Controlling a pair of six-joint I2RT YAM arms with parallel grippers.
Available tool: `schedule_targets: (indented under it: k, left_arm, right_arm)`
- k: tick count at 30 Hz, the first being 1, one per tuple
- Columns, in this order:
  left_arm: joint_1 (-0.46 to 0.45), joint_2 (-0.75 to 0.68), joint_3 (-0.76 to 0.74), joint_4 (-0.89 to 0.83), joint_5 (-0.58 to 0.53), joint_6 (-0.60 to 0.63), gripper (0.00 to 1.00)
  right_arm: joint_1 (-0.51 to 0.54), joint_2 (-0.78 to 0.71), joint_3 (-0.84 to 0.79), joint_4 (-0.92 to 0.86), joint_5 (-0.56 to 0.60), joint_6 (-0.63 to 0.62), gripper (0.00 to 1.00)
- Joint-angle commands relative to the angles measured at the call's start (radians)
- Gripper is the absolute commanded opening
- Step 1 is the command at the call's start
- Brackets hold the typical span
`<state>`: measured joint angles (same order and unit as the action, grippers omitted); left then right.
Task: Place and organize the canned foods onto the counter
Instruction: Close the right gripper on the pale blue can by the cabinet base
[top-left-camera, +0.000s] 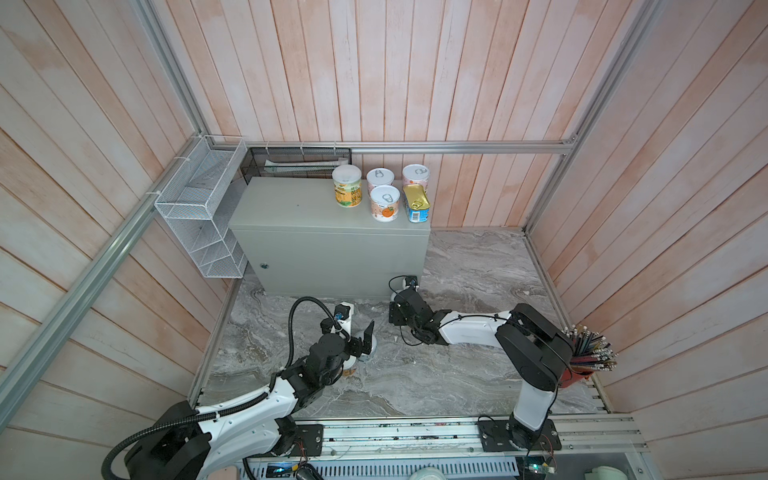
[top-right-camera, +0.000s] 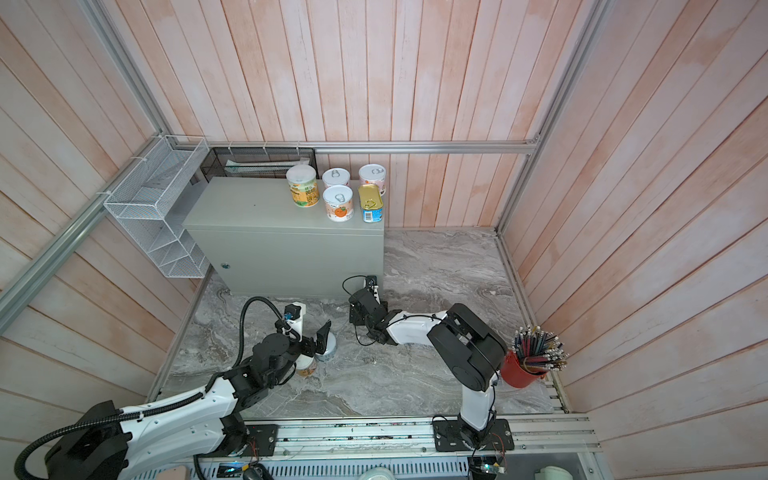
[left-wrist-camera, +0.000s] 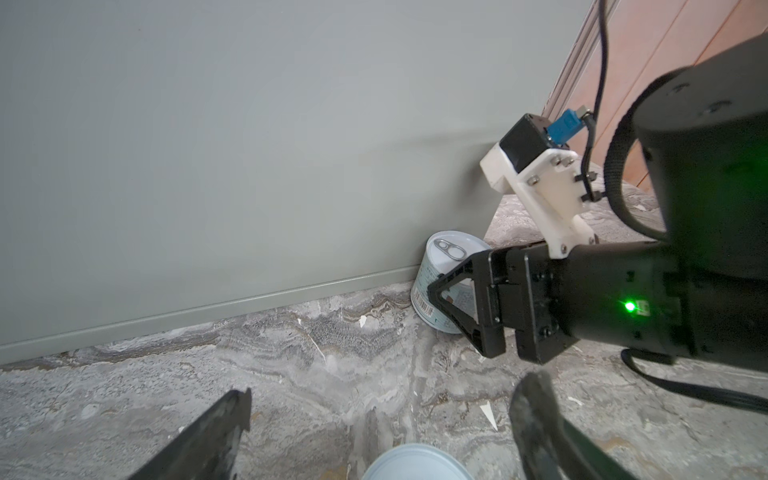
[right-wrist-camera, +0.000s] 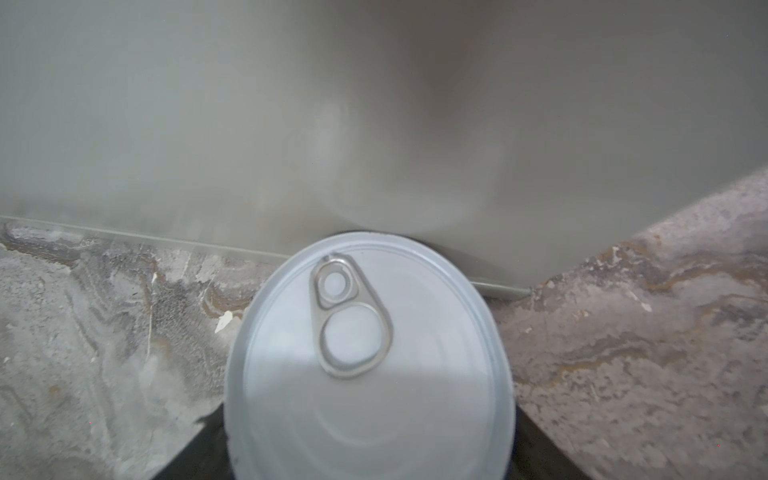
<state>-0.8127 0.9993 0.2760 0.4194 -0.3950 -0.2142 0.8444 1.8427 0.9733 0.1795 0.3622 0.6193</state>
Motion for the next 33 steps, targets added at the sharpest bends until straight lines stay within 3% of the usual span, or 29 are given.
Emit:
schedule_targets:
  k: [1,10,22,33]
  left_arm:
    - [-0.002,0.012,0.025,0.024,-0.02,-0.014,1.0]
    - [-0.002,0.05,0.041,0.018,-0.011,-0.024,1.0]
    - [-0.002,0.053,0.04,0.019,-0.015,-0.022,1.0]
    - [-0.003,0.063,0.047,0.013,-0.012,-0.023,1.0]
  right_arm:
    - [-0.017,0.033,0.046,0.039,0.052,-0.001,0.8]
    - [-0.017,0.035,0.057,0.046,0.045,0.001,0.82]
    - [-0.016,0.005,0.023,0.029,0.05,0.013,0.7]
    - [-0.012,-0.09,-0.052,0.025,0.05,0.067,0.67]
